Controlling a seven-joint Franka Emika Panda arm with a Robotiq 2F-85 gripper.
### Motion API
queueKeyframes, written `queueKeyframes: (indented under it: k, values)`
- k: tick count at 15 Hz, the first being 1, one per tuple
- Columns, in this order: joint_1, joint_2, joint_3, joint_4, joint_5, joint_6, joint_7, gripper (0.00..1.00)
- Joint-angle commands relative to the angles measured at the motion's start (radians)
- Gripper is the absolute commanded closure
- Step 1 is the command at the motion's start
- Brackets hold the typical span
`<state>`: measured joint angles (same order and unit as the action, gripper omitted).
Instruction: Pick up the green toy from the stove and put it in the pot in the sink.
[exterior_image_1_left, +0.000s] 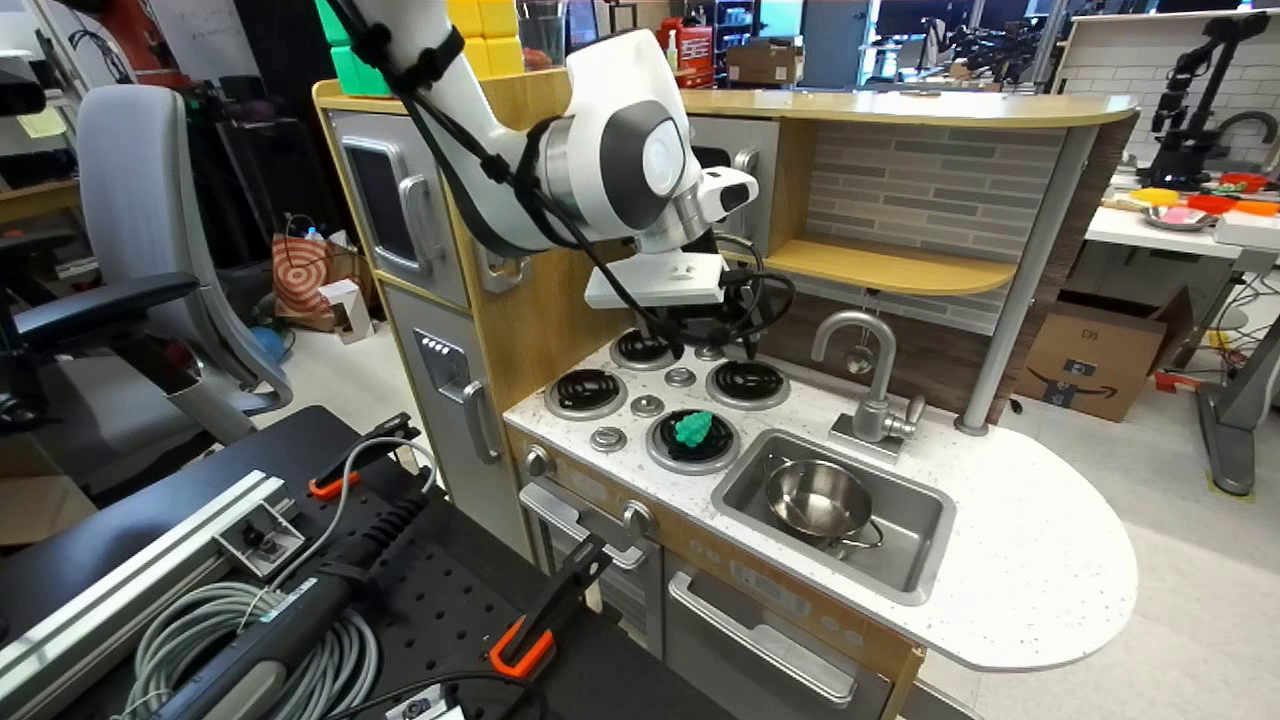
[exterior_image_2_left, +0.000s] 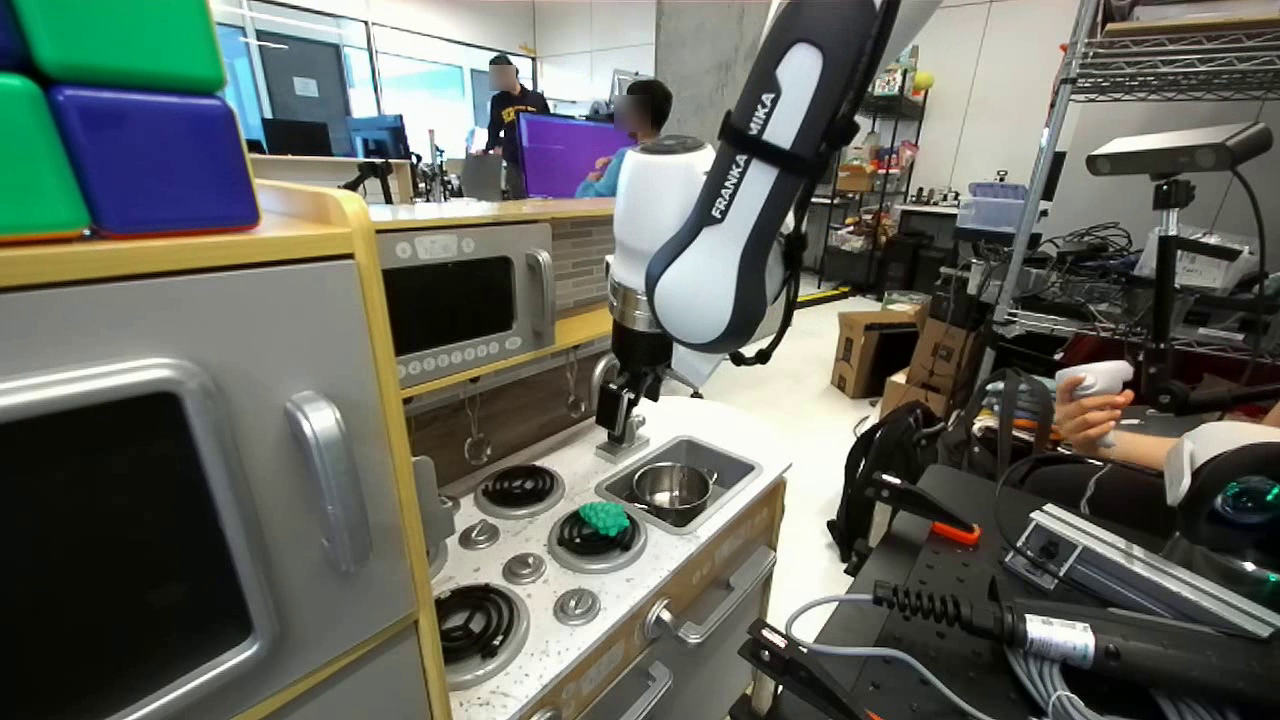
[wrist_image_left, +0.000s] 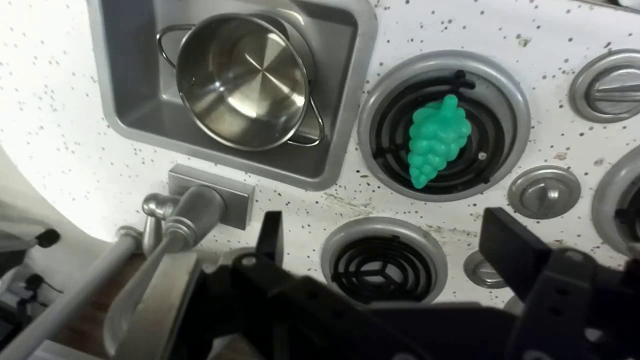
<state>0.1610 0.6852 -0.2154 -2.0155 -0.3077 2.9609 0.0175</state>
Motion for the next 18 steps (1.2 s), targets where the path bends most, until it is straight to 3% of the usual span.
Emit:
queueKeyframes:
  k: [1, 5, 7, 10, 12, 14, 18]
  values:
    - [-0.002, 0.026, 0.01, 0.042, 0.002, -0.028, -0.041, 0.0]
    - [-0.005, 0.073, 0.023, 0.114, -0.006, -0.065, -0.08, 0.0]
    - [-0.033, 0.103, 0.058, 0.128, 0.042, -0.042, -0.053, 0.0]
    - [-0.126, 0.126, 0.191, 0.143, 0.128, -0.093, -0.103, 0.0]
    - [-0.158, 0.149, 0.238, 0.152, 0.172, -0.087, -0.106, 0.0]
    - [-0.17, 0.168, 0.253, 0.162, 0.206, -0.067, -0.089, 0.0]
    - [-0.118, 0.191, 0.195, 0.171, 0.217, -0.029, -0.026, 0.0]
